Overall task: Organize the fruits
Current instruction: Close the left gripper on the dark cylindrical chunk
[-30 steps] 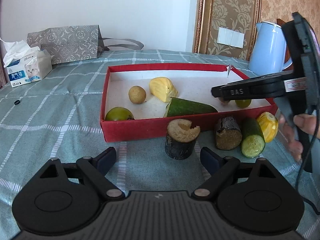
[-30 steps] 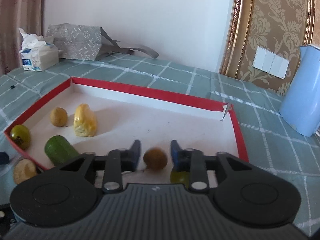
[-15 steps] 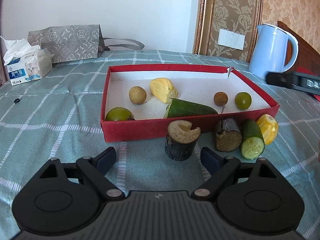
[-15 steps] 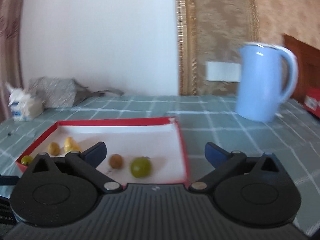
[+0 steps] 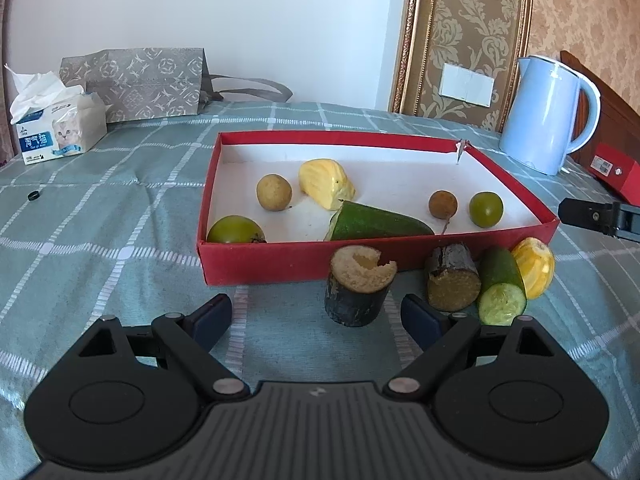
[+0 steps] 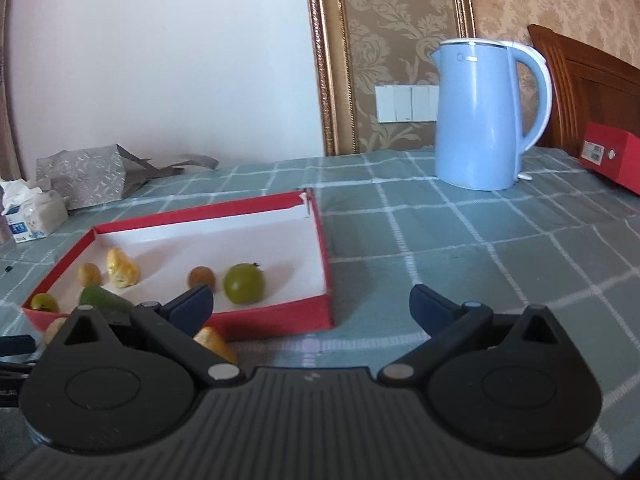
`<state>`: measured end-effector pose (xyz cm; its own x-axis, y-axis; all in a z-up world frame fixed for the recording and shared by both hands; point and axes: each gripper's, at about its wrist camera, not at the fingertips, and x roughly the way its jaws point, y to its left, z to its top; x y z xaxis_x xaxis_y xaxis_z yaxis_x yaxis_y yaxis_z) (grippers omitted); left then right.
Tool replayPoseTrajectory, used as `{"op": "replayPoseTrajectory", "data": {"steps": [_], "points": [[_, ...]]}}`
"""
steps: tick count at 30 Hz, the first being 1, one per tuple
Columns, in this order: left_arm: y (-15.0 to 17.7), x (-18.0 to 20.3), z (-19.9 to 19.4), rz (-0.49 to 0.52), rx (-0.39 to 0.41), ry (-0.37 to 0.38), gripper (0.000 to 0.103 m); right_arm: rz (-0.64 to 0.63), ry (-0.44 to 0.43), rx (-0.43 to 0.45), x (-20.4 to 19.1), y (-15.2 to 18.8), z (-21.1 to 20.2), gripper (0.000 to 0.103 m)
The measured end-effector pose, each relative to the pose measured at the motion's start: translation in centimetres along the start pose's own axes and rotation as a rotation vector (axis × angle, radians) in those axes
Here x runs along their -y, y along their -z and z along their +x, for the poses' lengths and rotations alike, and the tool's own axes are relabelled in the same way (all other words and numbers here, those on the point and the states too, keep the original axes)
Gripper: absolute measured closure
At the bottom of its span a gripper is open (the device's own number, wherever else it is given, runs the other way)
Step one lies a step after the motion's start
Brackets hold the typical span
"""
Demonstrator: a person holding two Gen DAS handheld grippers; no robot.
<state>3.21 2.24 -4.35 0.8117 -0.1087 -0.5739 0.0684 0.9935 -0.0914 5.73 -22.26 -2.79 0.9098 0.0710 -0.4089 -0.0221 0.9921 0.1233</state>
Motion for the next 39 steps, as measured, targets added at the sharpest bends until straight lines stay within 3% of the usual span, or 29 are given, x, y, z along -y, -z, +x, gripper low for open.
{"op": "replayPoseTrajectory", "data": {"steps": [7, 13, 18, 25, 27, 32, 34, 39], "points": [[-0.1, 0.6, 0.3, -0.012, -0.003, -0.015, 0.006, -0.006, 0.031, -0.045, -0.2, 0.3, 0.4, 0.0], [-0.2, 1.4, 0.7, -0.007, -0.006, -0.02, 0.006, 0.074, -0.008, -0.066, 0.8, 0.4, 0.5, 0.0], [-0.3, 2.1, 1.1, 0.017, -0.022, -0.042, 0.001, 0.081, -0.025, -0.032, 0.6, 0.4, -0.1, 0.0], [-0.4, 2.8, 1.5, 0.051, -0.038, -0.067, 0.0, -0.068, 0.036, 0.015, -1.2, 0.2, -0.7, 0.0], [-0.5, 2.5, 1.5, 0.011, -0.026, -0.069, 0.0, -0.086, 0.045, 0.027, -1.3, 0.1, -0.9, 0.0], [-0.5, 2.4, 1.5, 0.011, -0.025, -0.068, 0.0, -0.015, 0.002, 0.056, -0.2, 0.0, -1.5, 0.0], [-0.5, 2.5, 1.5, 0.016, -0.023, -0.064, 0.001, -0.023, 0.02, 0.044, -0.2, 0.0, -1.2, 0.0], [-0.4, 2.9, 1.2, 0.048, -0.015, -0.055, 0.018, -0.106, 0.061, 0.04, -1.5, 0.3, -1.0, 0.0]]}}
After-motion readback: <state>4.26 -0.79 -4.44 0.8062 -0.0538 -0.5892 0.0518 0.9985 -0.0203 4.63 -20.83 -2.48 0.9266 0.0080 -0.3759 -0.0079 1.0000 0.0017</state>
